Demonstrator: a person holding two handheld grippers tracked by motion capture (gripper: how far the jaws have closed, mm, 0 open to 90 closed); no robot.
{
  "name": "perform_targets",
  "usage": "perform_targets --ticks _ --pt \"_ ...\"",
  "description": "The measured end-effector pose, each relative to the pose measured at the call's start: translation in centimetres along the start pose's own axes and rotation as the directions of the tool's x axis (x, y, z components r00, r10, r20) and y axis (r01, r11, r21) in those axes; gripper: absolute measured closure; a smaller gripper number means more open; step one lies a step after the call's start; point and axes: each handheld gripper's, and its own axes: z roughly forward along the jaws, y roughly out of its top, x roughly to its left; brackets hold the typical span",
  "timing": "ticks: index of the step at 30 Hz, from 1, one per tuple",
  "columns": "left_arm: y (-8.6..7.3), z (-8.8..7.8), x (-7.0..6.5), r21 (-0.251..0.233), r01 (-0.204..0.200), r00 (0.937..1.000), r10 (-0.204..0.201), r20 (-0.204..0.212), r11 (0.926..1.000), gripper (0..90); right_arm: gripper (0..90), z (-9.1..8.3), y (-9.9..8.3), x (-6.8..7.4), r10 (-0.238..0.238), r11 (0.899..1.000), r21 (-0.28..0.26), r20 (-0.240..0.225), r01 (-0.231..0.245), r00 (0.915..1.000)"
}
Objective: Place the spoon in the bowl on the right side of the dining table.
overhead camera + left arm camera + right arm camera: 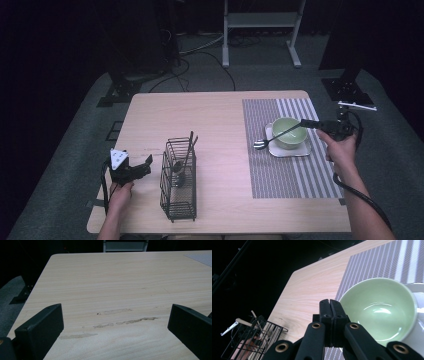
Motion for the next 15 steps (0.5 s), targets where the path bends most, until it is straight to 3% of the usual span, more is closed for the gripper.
perform_targets --ticks 15 --pt "0.0 0.0 0.0 0.002 -0.002 1.0 0.002 -0.003 1.0 0.0 89.4 -2.0 0.3 -1.3 0.03 0.998 -0.051 0.03 -0.029 0.9991"
